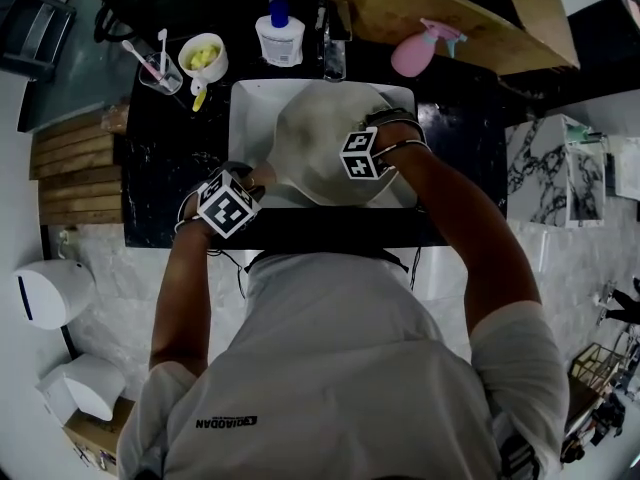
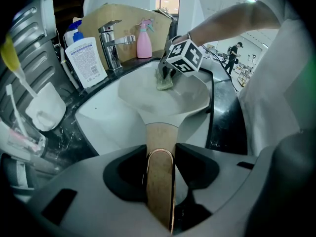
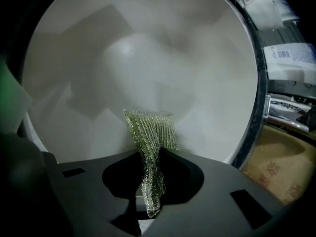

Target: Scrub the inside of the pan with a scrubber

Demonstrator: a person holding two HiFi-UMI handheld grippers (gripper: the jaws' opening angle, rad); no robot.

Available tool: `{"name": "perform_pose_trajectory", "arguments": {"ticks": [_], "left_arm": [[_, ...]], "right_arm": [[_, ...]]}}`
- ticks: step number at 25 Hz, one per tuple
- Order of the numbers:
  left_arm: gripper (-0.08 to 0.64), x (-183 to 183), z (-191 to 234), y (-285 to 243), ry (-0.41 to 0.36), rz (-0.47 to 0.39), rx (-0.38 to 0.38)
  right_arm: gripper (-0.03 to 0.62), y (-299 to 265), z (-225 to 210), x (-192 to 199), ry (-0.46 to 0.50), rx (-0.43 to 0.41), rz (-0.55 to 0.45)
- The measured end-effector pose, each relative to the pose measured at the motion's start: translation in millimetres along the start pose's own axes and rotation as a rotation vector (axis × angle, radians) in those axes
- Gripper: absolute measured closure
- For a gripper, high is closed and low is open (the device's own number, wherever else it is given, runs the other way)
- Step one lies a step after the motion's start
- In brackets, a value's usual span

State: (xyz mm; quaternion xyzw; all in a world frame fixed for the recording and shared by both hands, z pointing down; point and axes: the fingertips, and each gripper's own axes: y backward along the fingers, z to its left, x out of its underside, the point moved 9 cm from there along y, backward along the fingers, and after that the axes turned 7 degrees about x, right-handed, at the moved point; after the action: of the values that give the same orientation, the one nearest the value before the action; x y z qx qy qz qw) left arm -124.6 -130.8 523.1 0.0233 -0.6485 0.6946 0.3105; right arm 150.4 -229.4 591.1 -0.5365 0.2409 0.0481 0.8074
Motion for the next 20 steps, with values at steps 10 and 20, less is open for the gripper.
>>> {"name": "perform_pose_trajectory", "arguments": {"ticks": [10,20], "left_arm": [[0.373,-0.8,-1.4,-0.6,-0.005,-0.001,-0.008],[0.373,-0.2,-1.0,-1.0,-0.006,-0.003,-0.007]], "right_arm": [[0.499,17.7,22.9,-1.6,-0.197,-0.353,-0.067],[0.500,37.5,43.1,-12.5,-0.290,-0.650,-0.120]]}}
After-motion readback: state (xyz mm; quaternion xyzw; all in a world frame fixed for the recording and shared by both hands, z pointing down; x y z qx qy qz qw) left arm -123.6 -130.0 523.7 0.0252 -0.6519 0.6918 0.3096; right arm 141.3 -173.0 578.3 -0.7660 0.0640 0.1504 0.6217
